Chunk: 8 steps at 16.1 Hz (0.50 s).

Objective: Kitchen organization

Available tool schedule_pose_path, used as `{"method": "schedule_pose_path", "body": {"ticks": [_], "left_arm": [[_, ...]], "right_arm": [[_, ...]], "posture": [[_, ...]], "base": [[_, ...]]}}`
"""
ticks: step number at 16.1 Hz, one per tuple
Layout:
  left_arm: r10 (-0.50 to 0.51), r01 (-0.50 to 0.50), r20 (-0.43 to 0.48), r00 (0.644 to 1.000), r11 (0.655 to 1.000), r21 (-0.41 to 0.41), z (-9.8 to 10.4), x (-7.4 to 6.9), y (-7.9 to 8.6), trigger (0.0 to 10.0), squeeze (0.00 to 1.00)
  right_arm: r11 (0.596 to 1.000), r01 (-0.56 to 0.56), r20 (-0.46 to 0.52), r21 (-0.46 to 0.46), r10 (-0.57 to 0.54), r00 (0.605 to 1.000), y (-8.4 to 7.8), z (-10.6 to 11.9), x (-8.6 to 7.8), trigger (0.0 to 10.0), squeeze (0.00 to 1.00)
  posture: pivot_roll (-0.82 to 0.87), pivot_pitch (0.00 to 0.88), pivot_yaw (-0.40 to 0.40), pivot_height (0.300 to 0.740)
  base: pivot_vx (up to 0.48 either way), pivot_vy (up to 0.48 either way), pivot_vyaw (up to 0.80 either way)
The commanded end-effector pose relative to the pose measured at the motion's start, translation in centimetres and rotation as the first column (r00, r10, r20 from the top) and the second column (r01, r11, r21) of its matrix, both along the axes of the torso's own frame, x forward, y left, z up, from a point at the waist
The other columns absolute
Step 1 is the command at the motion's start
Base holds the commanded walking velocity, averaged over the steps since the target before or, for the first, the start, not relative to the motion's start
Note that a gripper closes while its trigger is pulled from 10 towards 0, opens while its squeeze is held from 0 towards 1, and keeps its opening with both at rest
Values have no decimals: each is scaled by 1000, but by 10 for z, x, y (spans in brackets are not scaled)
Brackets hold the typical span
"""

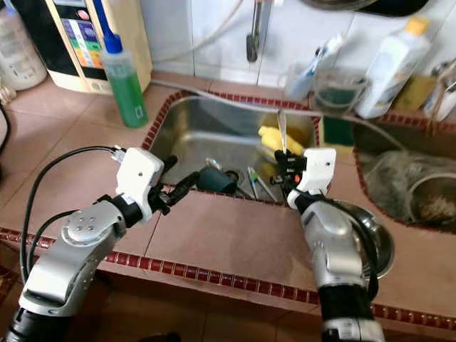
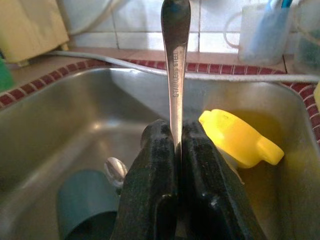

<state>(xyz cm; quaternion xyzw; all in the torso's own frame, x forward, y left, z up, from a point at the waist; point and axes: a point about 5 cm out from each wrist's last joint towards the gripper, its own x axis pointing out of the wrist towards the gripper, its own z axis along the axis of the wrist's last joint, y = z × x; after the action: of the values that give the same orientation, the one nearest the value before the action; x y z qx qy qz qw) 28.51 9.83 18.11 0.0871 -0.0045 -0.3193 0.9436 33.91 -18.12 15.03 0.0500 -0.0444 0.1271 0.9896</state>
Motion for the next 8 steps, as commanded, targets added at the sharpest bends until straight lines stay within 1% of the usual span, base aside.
{"method": "schedule_pose_path", "body": {"ticks": [1, 2, 3, 5, 6, 8], "left_arm": [[-33, 33, 13, 999, 999, -3, 7, -2, -6, 10000, 0], [-45, 45, 17, 999, 999, -3, 10, -3, -9, 10000, 0], [-46, 46, 16, 999, 999, -4, 11, -4, -10, 10000, 0], [-52, 52, 19, 998, 999, -12, 15, -4, -12, 10000, 0], [-67, 67, 25, 997, 998, -15, 17, -7, -15, 10000, 0], [-75, 76, 26, 997, 997, -18, 19, -9, -18, 10000, 0]], "right_arm": [[1000, 3, 6, 5, -3, 1000, -6, 5, 3, 10000, 0], [1000, -21, 9, -23, 21, 1000, -5, 8, 7, 10000, 0], [999, -36, 7, -32, 36, 999, -4, 10, 9, 10000, 0], [997, -66, -2, -32, 66, 998, -5, 13, 15, 10000, 0], [995, -96, -18, -33, 95, 995, -5, 13, 19, 10000, 0], [992, -125, -41, -18, 124, 991, -4, 12, 23, 10000, 0]], "posture": [[-8, 229, -5, 740], [-8, 237, -2, 740], [-6, 242, 0, 740], [-1, 248, 1, 740], [3, 251, 1, 740], [8, 250, -2, 740]], "base": [[0, 0, 0], [0, 0, 0], [0, 0, 0], [0, 0, 0], [0, 0, 0], [0, 0, 0]]}}
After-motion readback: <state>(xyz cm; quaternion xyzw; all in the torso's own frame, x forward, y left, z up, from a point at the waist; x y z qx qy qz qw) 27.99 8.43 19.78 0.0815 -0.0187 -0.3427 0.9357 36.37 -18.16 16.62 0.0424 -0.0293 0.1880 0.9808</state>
